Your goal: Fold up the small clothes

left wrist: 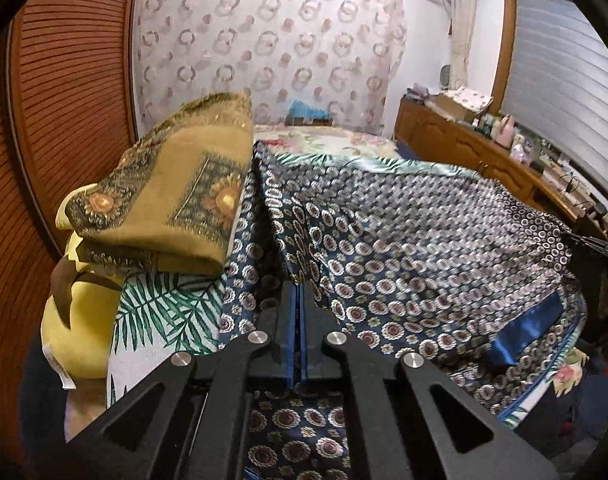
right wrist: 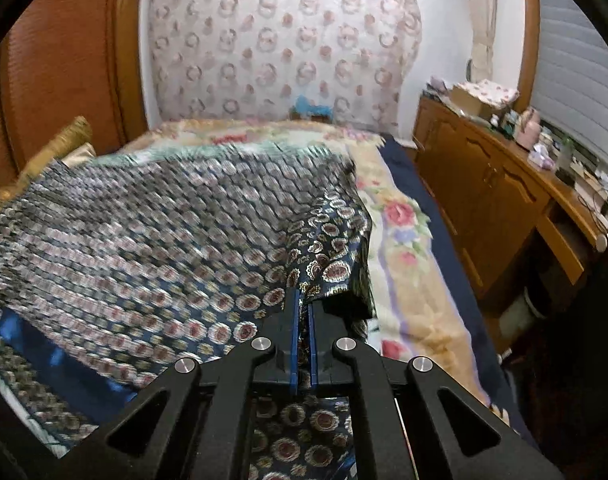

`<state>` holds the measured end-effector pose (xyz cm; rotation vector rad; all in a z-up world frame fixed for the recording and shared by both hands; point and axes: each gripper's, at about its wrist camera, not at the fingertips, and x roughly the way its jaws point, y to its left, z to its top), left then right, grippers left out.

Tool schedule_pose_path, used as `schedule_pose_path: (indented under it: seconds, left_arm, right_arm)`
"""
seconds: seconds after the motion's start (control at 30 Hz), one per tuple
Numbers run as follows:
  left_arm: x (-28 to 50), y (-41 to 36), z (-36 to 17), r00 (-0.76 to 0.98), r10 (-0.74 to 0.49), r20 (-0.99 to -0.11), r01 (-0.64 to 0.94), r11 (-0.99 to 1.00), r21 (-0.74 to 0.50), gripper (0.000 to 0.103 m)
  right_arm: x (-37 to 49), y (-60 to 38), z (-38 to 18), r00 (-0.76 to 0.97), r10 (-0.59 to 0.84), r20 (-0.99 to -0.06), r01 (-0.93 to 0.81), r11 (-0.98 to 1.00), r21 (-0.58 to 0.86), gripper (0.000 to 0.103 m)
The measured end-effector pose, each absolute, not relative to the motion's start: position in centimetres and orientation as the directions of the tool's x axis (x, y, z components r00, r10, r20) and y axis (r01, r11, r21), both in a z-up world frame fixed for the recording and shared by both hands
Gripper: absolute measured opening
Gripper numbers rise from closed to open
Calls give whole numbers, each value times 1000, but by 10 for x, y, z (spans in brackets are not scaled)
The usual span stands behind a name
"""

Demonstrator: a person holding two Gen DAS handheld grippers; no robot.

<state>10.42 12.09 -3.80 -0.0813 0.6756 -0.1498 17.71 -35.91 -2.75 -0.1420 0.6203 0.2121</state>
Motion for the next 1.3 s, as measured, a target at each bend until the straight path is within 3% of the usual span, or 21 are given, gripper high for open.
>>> schedule_pose_path:
  seconds: [0.37,0.8,1.0,1.17,1.23,1.3]
  left_arm:
    - [84,136,-18,804,-176,-567,98,981,-165,2]
    - [85,153,-65,736,-128,-665,17,985,-171,3]
    - [75,143,-62,754,-128,-644,34,987,-156,3]
    - [72,139,-63,759,-122,-640,40,989,-141,43]
    - [73,139,-66,751,-136,-647,45,987,-154,45]
    - [75,140,-71,739,-126,-661,34,988,-150,50]
  right_arm:
    - [144,-365,9,820,197,-538,-277,958,-71,3]
    - [145,-374,-28,737,206,-643,-292,956,-29,3]
    - [147,-378,-30,738,213,-640,-288,957,-14,3]
    - [136,-383,-24,765,208,-609,-270,963,-9,12]
    - [130,-383,-22,779,208,-591,-266,964,-11,17]
    - [120,-381,-22,789,210,-577,-266,964,-13,30]
